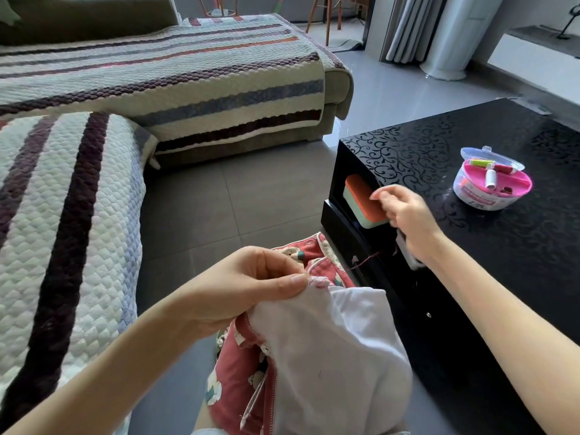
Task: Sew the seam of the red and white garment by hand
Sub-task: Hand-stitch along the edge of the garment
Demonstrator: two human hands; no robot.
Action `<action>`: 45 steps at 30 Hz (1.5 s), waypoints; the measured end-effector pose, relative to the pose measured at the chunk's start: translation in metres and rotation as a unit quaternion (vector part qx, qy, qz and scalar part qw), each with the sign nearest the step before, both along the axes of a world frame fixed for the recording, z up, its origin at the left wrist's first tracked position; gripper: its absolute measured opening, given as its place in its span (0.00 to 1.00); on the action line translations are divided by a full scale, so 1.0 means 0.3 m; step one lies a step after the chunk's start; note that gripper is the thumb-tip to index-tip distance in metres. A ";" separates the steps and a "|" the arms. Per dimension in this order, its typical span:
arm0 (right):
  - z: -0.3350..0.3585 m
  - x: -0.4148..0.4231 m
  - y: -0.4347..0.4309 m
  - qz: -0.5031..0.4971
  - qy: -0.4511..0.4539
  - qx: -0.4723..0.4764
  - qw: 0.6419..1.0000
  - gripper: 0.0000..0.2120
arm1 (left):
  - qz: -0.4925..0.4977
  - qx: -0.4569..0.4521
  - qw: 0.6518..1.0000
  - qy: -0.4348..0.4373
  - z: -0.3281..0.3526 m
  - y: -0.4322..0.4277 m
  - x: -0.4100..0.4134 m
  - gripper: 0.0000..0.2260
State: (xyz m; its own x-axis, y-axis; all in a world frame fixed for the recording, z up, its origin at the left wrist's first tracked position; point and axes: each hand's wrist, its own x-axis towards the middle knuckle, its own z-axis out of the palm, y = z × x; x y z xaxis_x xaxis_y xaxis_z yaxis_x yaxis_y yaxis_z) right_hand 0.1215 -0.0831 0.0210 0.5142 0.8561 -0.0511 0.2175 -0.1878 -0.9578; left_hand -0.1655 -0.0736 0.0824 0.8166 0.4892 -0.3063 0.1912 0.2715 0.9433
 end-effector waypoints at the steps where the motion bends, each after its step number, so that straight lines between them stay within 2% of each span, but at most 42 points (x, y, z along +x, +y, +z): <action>1: 0.065 -0.066 -0.030 0.092 0.023 -0.003 0.995 0.08 | -0.008 0.005 1.000 -0.001 0.003 0.001 0.000 0.04; 3: 0.156 -0.173 -0.097 0.258 0.020 -0.012 0.966 0.04 | -0.020 0.015 1.000 -0.003 0.007 0.001 0.002 0.05; 6: 0.198 -0.253 -0.161 0.380 0.020 -0.016 0.925 0.10 | -0.031 0.022 0.999 -0.010 0.015 0.002 0.006 0.03; 12: 0.210 -0.274 -0.176 0.410 0.060 -0.026 0.910 0.12 | -0.038 0.043 0.998 -0.001 0.035 -0.008 0.013 0.04; 17: 0.218 -0.275 -0.178 0.426 0.072 -0.024 0.902 0.03 | -0.029 0.041 0.999 0.004 0.048 -0.014 0.018 0.05; 21: 0.228 -0.279 -0.170 0.429 0.090 -0.021 0.899 0.05 | -0.032 0.041 0.999 0.003 0.048 -0.012 0.015 0.04; 25: 0.224 -0.240 -0.132 0.356 0.044 -0.021 0.933 0.07 | -0.032 0.031 0.999 0.000 0.046 -0.013 0.009 0.03; 27: 0.189 -0.190 -0.081 0.262 -0.025 -0.025 0.964 0.08 | -0.044 0.031 0.999 -0.005 0.048 -0.015 0.007 0.03; 29: 0.112 -0.117 -0.012 0.139 -0.133 -0.044 0.980 0.08 | -0.052 0.031 0.998 -0.011 0.052 -0.017 0.006 0.03; 30: 0.059 -0.070 0.024 0.072 -0.203 -0.075 0.974 0.08 | -0.052 0.031 0.998 -0.013 0.054 -0.018 0.003 0.03; 32: -0.035 0.007 0.058 -0.038 -0.313 -0.177 0.932 0.09 | -0.051 0.028 0.998 -0.015 0.058 -0.021 0.001 0.04; 33: -0.068 0.029 0.060 -0.071 -0.330 -0.215 0.916 0.11 | -0.052 0.027 0.998 -0.017 0.060 -0.022 0.001 0.04; 35: -0.100 0.032 0.054 -0.088 -0.334 -0.235 0.909 0.12 | -0.053 0.026 0.998 -0.021 0.062 -0.023 -0.001 0.05; 37: -0.071 -0.017 0.034 -0.053 -0.330 -0.199 0.921 0.12 | -0.051 0.030 0.998 -0.019 0.061 -0.019 -0.006 0.05; 38: -0.040 -0.053 0.020 -0.017 -0.305 -0.151 0.940 0.12 | -0.051 0.031 0.998 -0.016 0.059 -0.016 -0.007 0.05; 40: 0.060 -0.147 -0.038 0.100 -0.163 -0.049 0.980 0.09 | -0.053 0.029 0.998 -0.015 0.056 -0.013 -0.007 0.04; 42: 0.171 -0.234 -0.111 0.253 -0.036 -0.024 0.966 0.11 | -0.049 0.029 0.998 -0.013 0.054 -0.012 -0.006 0.05; 45: 0.226 -0.288 -0.174 0.401 0.037 -0.043 0.914 0.20 | -0.046 0.027 0.998 -0.016 0.054 -0.012 -0.002 0.05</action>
